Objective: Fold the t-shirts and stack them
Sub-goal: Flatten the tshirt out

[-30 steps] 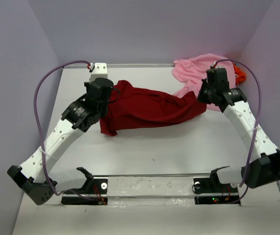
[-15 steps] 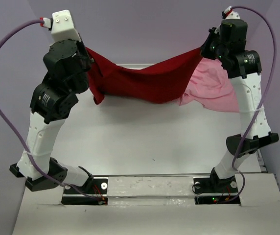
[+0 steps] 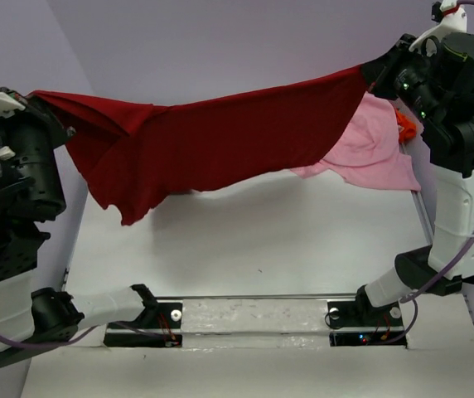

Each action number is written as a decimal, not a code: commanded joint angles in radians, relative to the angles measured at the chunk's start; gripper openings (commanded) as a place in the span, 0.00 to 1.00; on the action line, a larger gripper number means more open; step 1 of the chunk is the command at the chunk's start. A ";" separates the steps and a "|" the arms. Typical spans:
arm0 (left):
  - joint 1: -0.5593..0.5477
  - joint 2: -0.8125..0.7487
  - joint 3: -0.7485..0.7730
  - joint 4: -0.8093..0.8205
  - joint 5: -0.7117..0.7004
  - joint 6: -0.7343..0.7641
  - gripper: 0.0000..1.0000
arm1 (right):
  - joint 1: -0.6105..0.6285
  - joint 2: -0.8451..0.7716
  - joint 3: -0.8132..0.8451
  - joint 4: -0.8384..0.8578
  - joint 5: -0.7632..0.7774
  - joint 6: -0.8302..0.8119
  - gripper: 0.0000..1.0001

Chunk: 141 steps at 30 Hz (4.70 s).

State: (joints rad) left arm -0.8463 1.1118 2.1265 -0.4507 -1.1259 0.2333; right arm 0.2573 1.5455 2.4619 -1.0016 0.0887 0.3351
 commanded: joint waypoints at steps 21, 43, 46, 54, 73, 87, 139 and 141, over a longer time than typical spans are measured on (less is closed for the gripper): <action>-0.444 0.074 -0.046 0.926 -0.336 0.935 0.00 | 0.005 -0.179 -0.211 0.090 -0.032 -0.068 0.00; 0.424 0.361 -0.083 -0.045 0.655 -0.305 0.00 | 0.005 0.363 0.098 0.098 -0.043 -0.073 0.00; 0.533 0.459 0.002 -0.089 0.791 -0.360 0.00 | 0.005 0.393 0.117 0.097 -0.043 -0.073 0.00; 0.621 0.571 0.088 -0.083 0.879 -0.373 0.00 | 0.005 0.413 0.164 0.104 -0.009 -0.088 0.00; 0.687 0.766 0.136 -0.163 1.008 -0.397 0.00 | -0.024 0.683 0.196 0.034 -0.055 -0.044 0.00; 0.612 0.556 0.164 -0.134 0.970 -0.371 0.00 | -0.024 0.449 0.201 0.181 -0.116 -0.053 0.00; 0.296 -0.058 -0.114 -0.282 0.686 -0.390 0.00 | 0.292 -0.144 -0.142 0.077 0.000 -0.094 0.00; 0.291 -0.059 -0.071 -0.318 0.622 -0.376 0.00 | 0.329 -0.059 -0.065 0.040 0.023 -0.110 0.00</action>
State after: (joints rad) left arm -0.5488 1.0588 1.9835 -0.7959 -0.3527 -0.1787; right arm 0.5438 1.4231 2.2677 -1.0142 0.1223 0.2428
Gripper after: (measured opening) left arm 0.026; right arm 0.010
